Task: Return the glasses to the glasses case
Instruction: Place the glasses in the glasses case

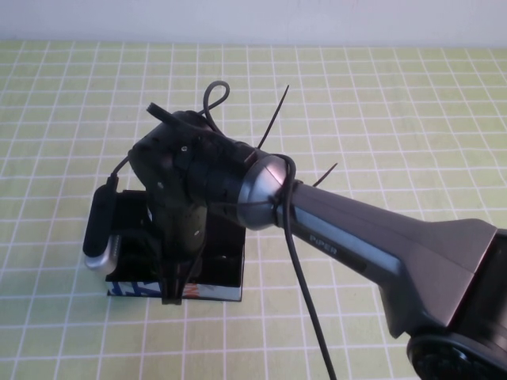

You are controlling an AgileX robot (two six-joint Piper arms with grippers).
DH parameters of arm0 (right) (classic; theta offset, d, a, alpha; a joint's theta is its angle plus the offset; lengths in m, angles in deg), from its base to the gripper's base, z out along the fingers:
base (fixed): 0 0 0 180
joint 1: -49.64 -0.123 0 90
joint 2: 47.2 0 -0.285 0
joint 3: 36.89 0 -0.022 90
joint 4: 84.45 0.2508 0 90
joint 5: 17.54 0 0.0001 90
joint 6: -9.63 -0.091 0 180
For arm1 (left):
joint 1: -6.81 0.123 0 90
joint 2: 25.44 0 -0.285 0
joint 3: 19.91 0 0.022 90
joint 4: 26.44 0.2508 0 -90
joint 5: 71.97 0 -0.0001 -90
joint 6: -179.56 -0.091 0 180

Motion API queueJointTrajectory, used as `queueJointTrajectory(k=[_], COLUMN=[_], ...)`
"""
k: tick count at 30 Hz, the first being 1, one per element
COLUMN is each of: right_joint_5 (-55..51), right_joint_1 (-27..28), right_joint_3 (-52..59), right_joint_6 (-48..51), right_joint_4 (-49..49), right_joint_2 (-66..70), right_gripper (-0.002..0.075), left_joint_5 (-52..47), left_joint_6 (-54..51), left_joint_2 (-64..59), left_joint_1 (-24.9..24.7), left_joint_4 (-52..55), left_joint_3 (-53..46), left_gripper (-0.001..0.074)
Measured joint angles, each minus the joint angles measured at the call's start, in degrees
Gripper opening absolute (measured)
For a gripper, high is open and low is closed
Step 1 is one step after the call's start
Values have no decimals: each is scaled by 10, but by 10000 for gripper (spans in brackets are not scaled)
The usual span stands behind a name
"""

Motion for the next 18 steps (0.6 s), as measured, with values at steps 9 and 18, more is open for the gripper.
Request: queueJointTrajectory(k=[9,18], right_joint_5=[0,-2], right_joint_1=[12,34], right_joint_3=[0,0], right_joint_6=[0,-73], right_joint_4=[-12,-67], right_joint_2=[-15,-93], right_gripper=[245,217], left_joint_5=[0,0], left_joint_6=[0,0], left_joint_2=[0,0], left_joint_1=[0,0], left_joint_4=[0,0], left_joint_3=[0,0], left_gripper=[-2,-2])
